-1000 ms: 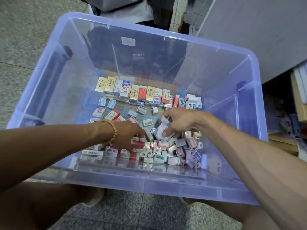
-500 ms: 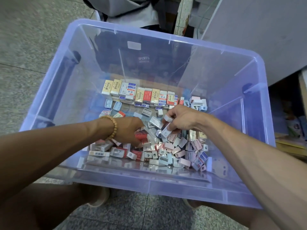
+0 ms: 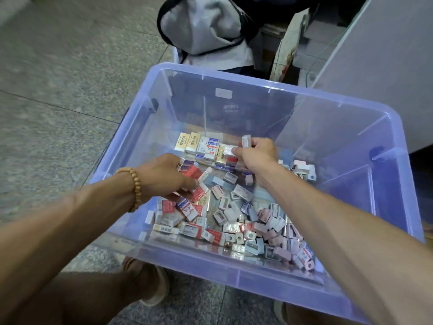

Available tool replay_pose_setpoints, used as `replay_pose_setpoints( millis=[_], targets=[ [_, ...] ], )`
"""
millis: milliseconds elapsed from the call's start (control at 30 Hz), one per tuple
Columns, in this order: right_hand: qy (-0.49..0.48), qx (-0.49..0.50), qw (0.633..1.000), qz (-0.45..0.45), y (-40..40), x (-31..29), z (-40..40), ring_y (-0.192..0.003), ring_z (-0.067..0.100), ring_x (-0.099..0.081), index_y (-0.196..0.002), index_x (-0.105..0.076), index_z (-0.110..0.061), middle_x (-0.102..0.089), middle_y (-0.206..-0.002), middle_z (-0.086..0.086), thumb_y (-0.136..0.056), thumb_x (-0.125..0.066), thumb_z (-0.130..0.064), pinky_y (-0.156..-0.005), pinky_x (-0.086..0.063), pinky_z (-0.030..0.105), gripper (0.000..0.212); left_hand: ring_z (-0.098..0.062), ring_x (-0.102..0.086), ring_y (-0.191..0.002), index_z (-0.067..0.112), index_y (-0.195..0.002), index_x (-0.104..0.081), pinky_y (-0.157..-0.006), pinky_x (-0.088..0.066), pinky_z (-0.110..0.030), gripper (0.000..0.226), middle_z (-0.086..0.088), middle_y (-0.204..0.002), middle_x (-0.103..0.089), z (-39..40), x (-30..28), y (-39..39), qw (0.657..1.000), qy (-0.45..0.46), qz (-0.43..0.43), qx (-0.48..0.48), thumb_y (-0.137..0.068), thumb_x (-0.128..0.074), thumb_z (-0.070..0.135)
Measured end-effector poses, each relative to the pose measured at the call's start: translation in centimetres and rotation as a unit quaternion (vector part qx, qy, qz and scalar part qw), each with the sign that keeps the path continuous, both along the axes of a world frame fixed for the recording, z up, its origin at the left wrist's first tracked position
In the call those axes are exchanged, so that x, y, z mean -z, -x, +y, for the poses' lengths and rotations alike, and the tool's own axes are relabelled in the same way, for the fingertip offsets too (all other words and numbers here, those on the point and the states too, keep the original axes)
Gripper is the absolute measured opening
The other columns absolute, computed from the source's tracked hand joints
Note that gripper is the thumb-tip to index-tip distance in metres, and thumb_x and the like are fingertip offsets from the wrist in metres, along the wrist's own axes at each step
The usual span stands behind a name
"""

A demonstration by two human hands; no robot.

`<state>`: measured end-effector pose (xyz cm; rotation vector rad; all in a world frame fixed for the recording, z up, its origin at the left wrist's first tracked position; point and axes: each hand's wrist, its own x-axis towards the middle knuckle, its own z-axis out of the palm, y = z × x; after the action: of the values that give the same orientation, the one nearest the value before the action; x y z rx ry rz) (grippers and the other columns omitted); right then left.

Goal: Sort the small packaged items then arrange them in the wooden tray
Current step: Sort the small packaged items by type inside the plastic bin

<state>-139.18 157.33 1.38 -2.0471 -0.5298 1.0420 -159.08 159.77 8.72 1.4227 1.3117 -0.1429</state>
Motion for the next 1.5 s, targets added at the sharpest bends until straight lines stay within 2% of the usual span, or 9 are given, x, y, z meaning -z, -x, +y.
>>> replay_pose_setpoints(
  millis=[200,467,667,800,933,1233,1300,1367,1500],
  targets=[
    [0.038,-0.044,0.988,-0.142,1.1,0.9,0.9,-0.082,0.026,-0.07,-0.088,-0.075,-0.015,-0.074,-0.088,0.007,-0.076,-0.083,-0.023,-0.073,-0.058,0.036,0.017,-0.033,-0.071,-0.094,-0.004,-0.1,-0.06,-0.074,-0.057,-0.037,0.014,-0.021,-0.093,-0.071,0.5,0.0,-0.7,0.994,0.023,-0.042,-0.099,-0.089,-0.064,0.004],
    [0.07,-0.048,0.996,-0.038,1.4,0.9,2.1,-0.063,0.022,-0.074,-0.084,-0.073,-0.002,-0.074,-0.069,0.008,-0.077,-0.085,-0.021,-0.075,-0.062,0.045,0.023,-0.026,-0.07,-0.08,-0.003,-0.104,-0.06,-0.064,-0.058,-0.031,0.016,-0.021,-0.092,-0.071,0.8,-0.2,-0.9,0.989,0.038,-0.057,-0.128,-0.09,-0.063,0.006],
    [0.082,-0.072,0.987,-0.115,-0.3,0.3,0.4,-0.068,0.027,-0.067,-0.082,-0.072,0.0,-0.072,-0.072,0.008,-0.076,-0.084,-0.043,-0.064,-0.053,0.037,0.046,-0.026,-0.071,-0.08,-0.005,-0.109,-0.059,-0.067,-0.058,-0.033,0.022,-0.022,-0.099,-0.071,0.9,-0.1,-1.1,0.991,0.033,-0.048,-0.117,-0.09,-0.062,0.006],
    [0.079,-0.094,0.978,-0.169,-0.8,0.4,-0.6,-0.073,0.027,-0.066,-0.073,-0.073,-0.004,-0.071,-0.072,0.009,-0.089,-0.072,-0.031,-0.068,-0.053,0.034,0.031,-0.026,-0.071,-0.081,-0.004,-0.108,-0.059,-0.066,-0.058,-0.033,0.021,-0.021,-0.099,-0.071,1.0,0.1,-1.1,0.994,0.019,-0.035,-0.102,-0.091,-0.063,0.008],
    [0.094,-0.135,0.952,-0.257,-1.2,0.4,-0.8,-0.074,0.026,-0.061,-0.068,-0.074,-0.01,-0.066,-0.069,0.006,-0.09,-0.069,-0.029,-0.062,-0.038,0.027,0.029,-0.027,-0.072,-0.082,-0.003,-0.11,-0.06,-0.068,-0.059,-0.035,0.022,-0.021,-0.101,-0.071,1.1,0.3,-1.0,0.994,0.024,-0.037,-0.103,-0.091,-0.063,0.008],
    [0.057,-0.185,0.954,-0.229,0.1,0.5,0.8,-0.066,0.031,-0.06,-0.054,-0.057,-0.01,-0.058,-0.059,0.01,-0.091,-0.065,-0.024,-0.065,-0.051,0.039,0.04,-0.023,-0.068,-0.076,-0.008,-0.112,-0.057,-0.058,-0.058,-0.026,0.023,-0.023,-0.1,-0.069,1.0,0.5,-0.8,0.991,0.058,-0.062,-0.103,-0.09,-0.061,-0.004],
    [0.064,-0.182,0.952,-0.238,0.0,0.0,0.6,-0.068,0.03,-0.061,-0.061,-0.064,-0.004,-0.064,-0.064,0.013,-0.092,-0.06,-0.019,-0.062,-0.048,0.035,0.035,-0.024,-0.067,-0.075,-0.01,-0.112,-0.055,-0.051,-0.056,-0.023,0.023,-0.023,-0.099,-0.067,1.0,0.3,-1.0,0.986,0.076,-0.078,-0.129,-0.09,-0.059,-0.007],
    [0.035,-0.168,0.97,-0.174,0.2,-1.3,0.0,-0.066,0.022,-0.061,-0.075,-0.072,0.0,-0.07,-0.074,0.014,-0.092,-0.058,-0.015,-0.061,-0.045,0.03,0.026,-0.023,-0.068,-0.075,-0.01,-0.112,-0.054,-0.049,-0.053,-0.02,0.022,-0.024,-0.101,-0.066,1.1,0.2,-1.1,0.981,0.093,-0.089,-0.146,-0.09,-0.058,-0.007],
    [-0.028,-0.202,0.967,0.155,1.9,-4.4,-1.6,-0.058,0.013,-0.064,-0.085,-0.07,-0.009,-0.071,-0.077,0.01,-0.091,-0.064,-0.001,-0.05,-0.049,0.024,0.012,-0.022,-0.069,-0.079,-0.008,-0.113,-0.055,-0.052,-0.056,-0.021,0.021,-0.023,-0.103,-0.067,1.0,0.1,-1.9,0.978,0.106,-0.106,-0.146,-0.093,-0.057,-0.003]
  ],
)
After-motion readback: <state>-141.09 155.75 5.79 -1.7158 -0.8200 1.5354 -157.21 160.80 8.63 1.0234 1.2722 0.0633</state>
